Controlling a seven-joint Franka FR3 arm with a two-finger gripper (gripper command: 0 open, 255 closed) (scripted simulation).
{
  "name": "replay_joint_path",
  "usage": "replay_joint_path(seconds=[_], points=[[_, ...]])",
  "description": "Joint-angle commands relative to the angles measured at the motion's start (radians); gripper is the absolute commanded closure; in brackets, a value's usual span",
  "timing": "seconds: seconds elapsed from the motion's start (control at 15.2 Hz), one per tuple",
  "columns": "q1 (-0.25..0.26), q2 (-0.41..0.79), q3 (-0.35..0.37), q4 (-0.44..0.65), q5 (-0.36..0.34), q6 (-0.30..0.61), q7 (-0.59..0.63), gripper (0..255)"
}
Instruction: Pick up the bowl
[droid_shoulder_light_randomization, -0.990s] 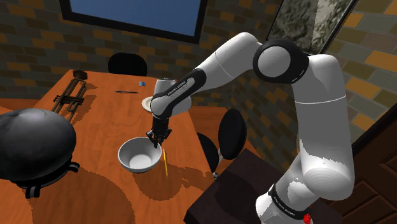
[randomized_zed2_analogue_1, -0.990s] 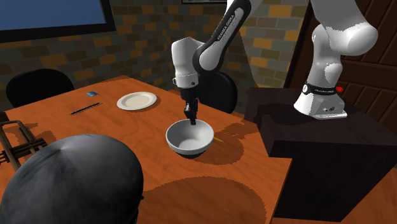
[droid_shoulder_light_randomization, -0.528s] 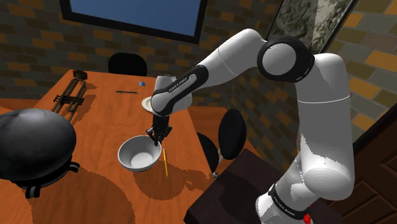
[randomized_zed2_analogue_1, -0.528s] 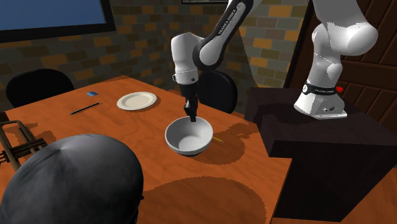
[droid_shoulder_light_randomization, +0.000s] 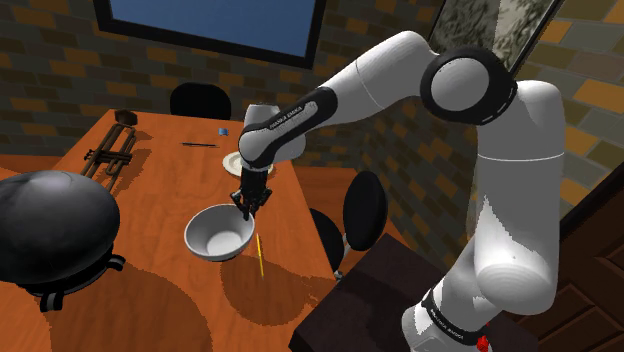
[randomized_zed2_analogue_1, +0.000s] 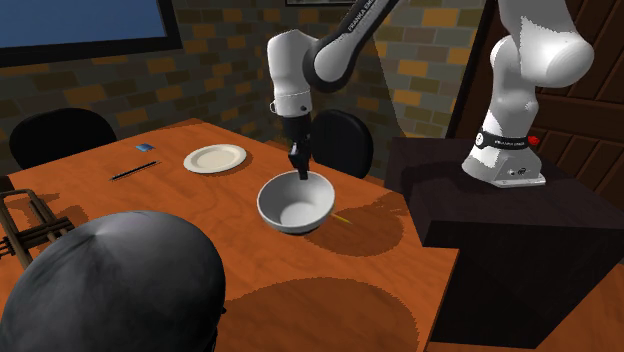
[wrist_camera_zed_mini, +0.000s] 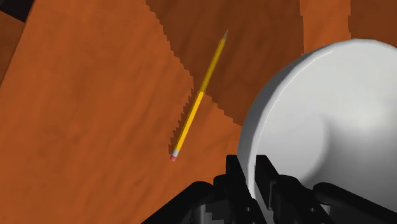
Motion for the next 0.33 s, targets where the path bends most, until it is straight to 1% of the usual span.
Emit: replay_joint_path(seconds=[0.0, 0.13, 0.26], points=[[-0.002, -0.020, 0.000, 0.001, 0.000, -0.021, 0.001, 255], [-0.003, -0.039, 0.001, 0.002, 0.001, -0.041, 0.004, 255], [-0.003, -0.041, 0.001, 0.002, 0.001, -0.043, 0.004, 255]])
